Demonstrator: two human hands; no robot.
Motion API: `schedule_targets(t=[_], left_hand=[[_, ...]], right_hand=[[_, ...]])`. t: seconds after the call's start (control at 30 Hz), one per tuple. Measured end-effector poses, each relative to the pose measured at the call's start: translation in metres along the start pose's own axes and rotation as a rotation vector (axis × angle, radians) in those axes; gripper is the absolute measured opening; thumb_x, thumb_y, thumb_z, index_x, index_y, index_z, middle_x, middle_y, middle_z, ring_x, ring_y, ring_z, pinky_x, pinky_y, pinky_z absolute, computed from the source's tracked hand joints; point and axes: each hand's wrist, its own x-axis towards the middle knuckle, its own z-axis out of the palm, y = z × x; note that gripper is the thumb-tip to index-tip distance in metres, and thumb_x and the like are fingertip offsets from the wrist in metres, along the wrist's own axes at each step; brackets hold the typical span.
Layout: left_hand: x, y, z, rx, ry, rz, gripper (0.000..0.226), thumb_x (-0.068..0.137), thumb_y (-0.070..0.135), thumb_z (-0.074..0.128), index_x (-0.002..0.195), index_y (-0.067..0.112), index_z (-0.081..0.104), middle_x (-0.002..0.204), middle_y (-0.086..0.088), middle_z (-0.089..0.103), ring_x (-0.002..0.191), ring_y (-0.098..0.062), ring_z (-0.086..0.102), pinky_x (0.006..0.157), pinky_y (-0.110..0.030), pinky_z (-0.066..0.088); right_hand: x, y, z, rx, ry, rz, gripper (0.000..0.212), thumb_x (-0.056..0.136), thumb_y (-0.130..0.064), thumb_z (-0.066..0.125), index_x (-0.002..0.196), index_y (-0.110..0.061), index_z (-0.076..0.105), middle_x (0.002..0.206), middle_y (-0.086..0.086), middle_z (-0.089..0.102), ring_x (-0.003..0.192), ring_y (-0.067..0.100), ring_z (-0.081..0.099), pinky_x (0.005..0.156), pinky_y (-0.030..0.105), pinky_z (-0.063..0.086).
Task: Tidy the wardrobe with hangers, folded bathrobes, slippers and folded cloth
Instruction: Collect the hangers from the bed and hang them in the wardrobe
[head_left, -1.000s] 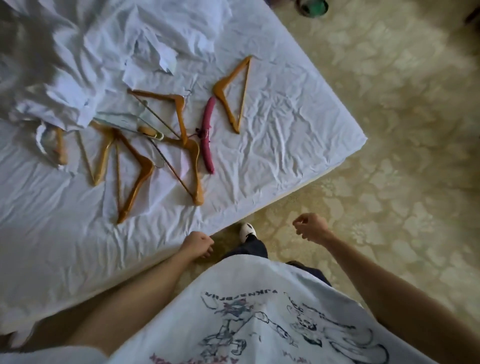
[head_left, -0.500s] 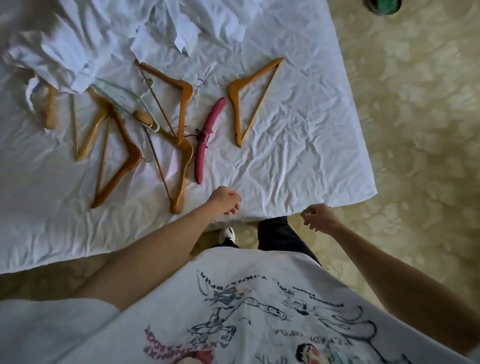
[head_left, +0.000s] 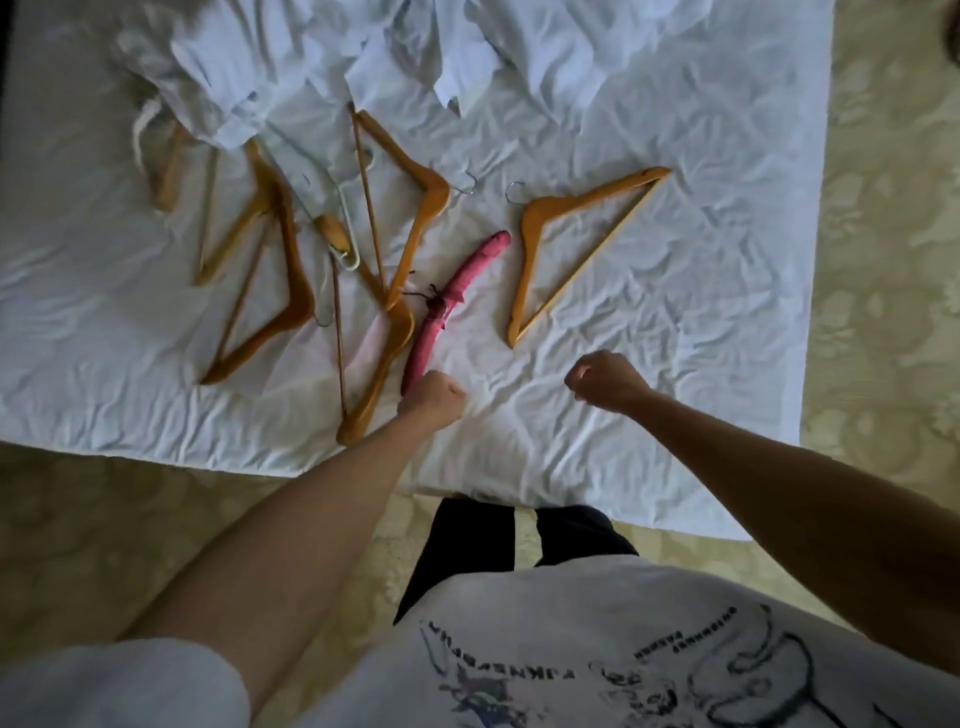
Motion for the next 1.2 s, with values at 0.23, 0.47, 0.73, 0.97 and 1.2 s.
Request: schedule_targets(t=[0.23,0.47,0.73,0.97,1.2], left_hand=[[0.094,-0.009,-0.015,0.066,0.116,-0.203,0.04,0.086,0.032,0.06,0.119,0.009,0.064,0.111,-0.009,0.068,0.101,-0.031,0.068,0.073,-0.033,0.052],[0.167,-0.033,0.01,0.366,0.23,-0.101,0.031,0.091,0.033,0.061,0.11,0.01,0.068,0.108,-0.006,0.071,0.1,-0.027,0.07,0.081,-0.035,0.057],[0.189,-0.03,0.008,0.256,0.064,-0.079,0.043,0.092,0.038,0.062,0.123,0.008,0.063,0.122,-0.013,0.066,0.112,-0.034,0.064,0.085,-0.036,0.05],[0.143,0.002,0.059,0.124,-0.214,-0.041,0.045,0.077,0.052,0.072,0.102,0.015,0.066,0.093,0.0,0.067,0.087,-0.025,0.068,0.068,-0.028,0.047],[0.111,0.01,0.079,-0.406,-0.254,-0.099,0.02,0.077,0.021,0.068,0.093,0.014,0.059,0.074,-0.001,0.07,0.07,-0.018,0.071,0.068,-0.029,0.057]], right_hand=[[0.123,-0.05,0.001,-0.09,-0.002,0.034,0.024,0.085,-0.024,0.055,0.095,-0.014,0.075,0.095,0.009,0.074,0.096,0.027,0.069,0.088,0.04,0.057],[0.225,-0.07,0.036,-0.08,0.204,0.147,0.039,0.087,-0.031,0.067,0.12,-0.01,0.064,0.124,0.011,0.065,0.117,0.031,0.059,0.094,0.036,0.049],[0.266,-0.08,0.044,-0.061,0.195,0.286,0.082,0.081,-0.042,0.07,0.142,0.001,0.036,0.14,0.016,0.053,0.126,0.03,0.056,0.099,0.036,0.051],[0.214,-0.023,0.027,-0.129,0.158,0.413,0.055,0.086,-0.047,0.064,0.121,-0.005,0.064,0.118,0.016,0.068,0.111,0.035,0.064,0.089,0.039,0.052],[0.155,0.008,0.009,-0.168,0.365,0.378,0.039,0.087,-0.039,0.055,0.108,-0.012,0.073,0.1,0.016,0.072,0.101,0.037,0.066,0.084,0.039,0.051]])
